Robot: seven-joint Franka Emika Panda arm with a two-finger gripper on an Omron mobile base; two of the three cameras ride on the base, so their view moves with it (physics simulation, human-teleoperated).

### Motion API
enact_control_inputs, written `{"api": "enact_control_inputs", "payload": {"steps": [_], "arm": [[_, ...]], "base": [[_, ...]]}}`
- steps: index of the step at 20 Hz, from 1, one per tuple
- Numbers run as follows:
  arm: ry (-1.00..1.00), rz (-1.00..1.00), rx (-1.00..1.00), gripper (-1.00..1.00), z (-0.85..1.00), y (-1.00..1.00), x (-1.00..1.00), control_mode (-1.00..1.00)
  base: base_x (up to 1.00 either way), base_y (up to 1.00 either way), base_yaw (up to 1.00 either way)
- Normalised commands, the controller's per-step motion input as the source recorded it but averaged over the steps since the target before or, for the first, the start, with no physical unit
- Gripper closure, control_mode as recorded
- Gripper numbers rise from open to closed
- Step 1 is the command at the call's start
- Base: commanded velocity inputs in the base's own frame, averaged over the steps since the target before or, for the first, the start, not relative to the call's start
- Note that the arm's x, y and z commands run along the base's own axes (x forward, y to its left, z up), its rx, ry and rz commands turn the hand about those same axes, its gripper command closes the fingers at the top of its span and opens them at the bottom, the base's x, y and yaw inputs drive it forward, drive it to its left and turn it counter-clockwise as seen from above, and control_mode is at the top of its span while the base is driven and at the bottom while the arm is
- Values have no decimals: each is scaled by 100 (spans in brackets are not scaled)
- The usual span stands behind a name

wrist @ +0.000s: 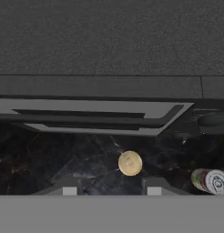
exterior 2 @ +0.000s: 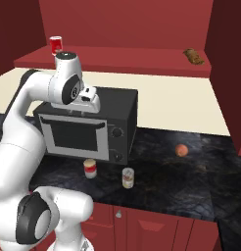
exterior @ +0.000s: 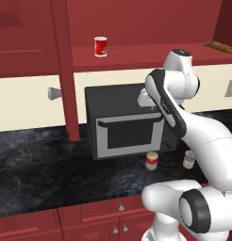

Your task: Pick the cans from the counter and place them in their designated side in the cabinet.

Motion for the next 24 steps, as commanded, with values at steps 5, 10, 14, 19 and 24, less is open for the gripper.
{"api": "enact_control_inputs", "payload": {"steps": [5, 10, 14, 19, 24], "arm": [[-2, 0, 0, -100, -5, 0, -19, -100], [-5, -1, 0, -100, -14, 0, -39, -100], [-9, 0, -1, -100, -20, -3, -42, -100], [-13, -2, -9, -100, -24, 1, -34, -100], [-9, 0, -6, -100, -21, 0, -25, -100]], "base": [[0, 0, 0], [0, 0, 0], [0, 0, 0], [0, 0, 0], [0, 0, 0]]}}
